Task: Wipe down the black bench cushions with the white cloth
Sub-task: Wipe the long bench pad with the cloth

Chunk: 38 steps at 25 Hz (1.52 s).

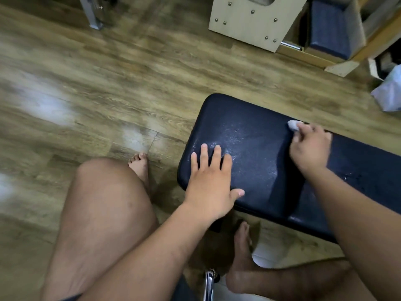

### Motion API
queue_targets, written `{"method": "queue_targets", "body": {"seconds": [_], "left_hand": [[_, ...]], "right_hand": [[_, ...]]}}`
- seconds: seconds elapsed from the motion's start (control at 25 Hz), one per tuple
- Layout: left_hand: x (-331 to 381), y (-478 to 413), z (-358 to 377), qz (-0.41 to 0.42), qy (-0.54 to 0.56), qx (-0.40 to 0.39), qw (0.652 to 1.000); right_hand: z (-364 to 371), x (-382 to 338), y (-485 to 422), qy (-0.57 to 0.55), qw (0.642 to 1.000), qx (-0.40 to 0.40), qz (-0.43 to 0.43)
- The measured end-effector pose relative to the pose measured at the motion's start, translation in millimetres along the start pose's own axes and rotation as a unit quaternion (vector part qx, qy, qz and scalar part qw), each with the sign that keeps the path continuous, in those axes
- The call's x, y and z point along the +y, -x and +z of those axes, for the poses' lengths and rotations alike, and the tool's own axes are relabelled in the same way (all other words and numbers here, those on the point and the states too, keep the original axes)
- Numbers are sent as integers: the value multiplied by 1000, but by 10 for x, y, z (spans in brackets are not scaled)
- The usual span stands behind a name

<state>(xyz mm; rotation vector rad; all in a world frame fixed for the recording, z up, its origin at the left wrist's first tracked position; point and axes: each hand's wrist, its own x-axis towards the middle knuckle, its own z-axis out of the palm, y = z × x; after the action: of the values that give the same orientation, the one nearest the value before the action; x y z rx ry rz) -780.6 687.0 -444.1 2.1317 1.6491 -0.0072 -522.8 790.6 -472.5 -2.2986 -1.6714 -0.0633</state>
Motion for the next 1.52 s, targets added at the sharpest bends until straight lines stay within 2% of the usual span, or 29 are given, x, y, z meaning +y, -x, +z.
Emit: {"method": "queue_targets", "body": {"seconds": [0.12,0.2,0.28,0.32,0.36,0.44,0.56,0.64,0.72,0.76,0.84,0.92,1.0,1.08,1.12,1.2,1.28,1.36,1.44,1.52], "left_hand": [[110,-49,-77,-3,70,28,997],[317,-31,-59,101,69,100,987],[524,33,40,204,44,153,966],[637,73,87,215,25,129,968],[711,94,145,192,8,79,978],[760,70,259,115,-58,-11,992],[803,-19,313,100,-116,-2,988],[863,-43,317,87,-127,-15,988],[968,-50,306,70,-144,-28,987],[1016,-62,311,63,-151,-32,986],[1075,-87,314,53,-160,-41,985],[1079,-93,314,45,-156,-52,985],[1065,-83,316,41,-156,-66,985],[1090,-72,294,36,-167,-90,981],[1113,-71,279,33,-169,-103,980],[1161,-73,252,30,-177,-116,977],[1177,-87,251,32,-180,-111,977],[1152,-90,266,37,-177,-106,978],[1135,-81,282,37,-173,-107,978],[1156,-76,269,35,-168,-116,978]], "right_hand": [[-87,-486,708,-57,988,-20,-142],[-188,-469,1136,-69,973,-61,-213],[-320,-253,1407,-79,958,-117,-249],[-388,-19,1520,-81,955,-129,-255],[-451,276,1605,-84,959,-122,-243],[-624,1014,1706,-75,979,-82,-169],[-1045,2164,1708,2,1000,-22,16],[-1277,2553,1615,15,988,-19,151],[-1254,2405,1561,17,968,-10,251],[-1173,2159,1568,14,971,-2,239],[-902,1496,1657,-29,989,-14,143],[-677,738,1766,-103,992,-69,38],[-630,207,1842,-138,979,-129,-71],[-687,251,1789,-159,964,-166,-134],[-745,461,1762,-161,963,-172,-133],[-876,1118,1702,-138,975,-151,-84],[-1035,1999,1612,-68,991,-104,52],[-1282,2653,1570,-33,973,-74,215],[-1408,2823,1580,-21,956,-47,288],[-1383,2474,1626,-23,953,-37,300]]}}
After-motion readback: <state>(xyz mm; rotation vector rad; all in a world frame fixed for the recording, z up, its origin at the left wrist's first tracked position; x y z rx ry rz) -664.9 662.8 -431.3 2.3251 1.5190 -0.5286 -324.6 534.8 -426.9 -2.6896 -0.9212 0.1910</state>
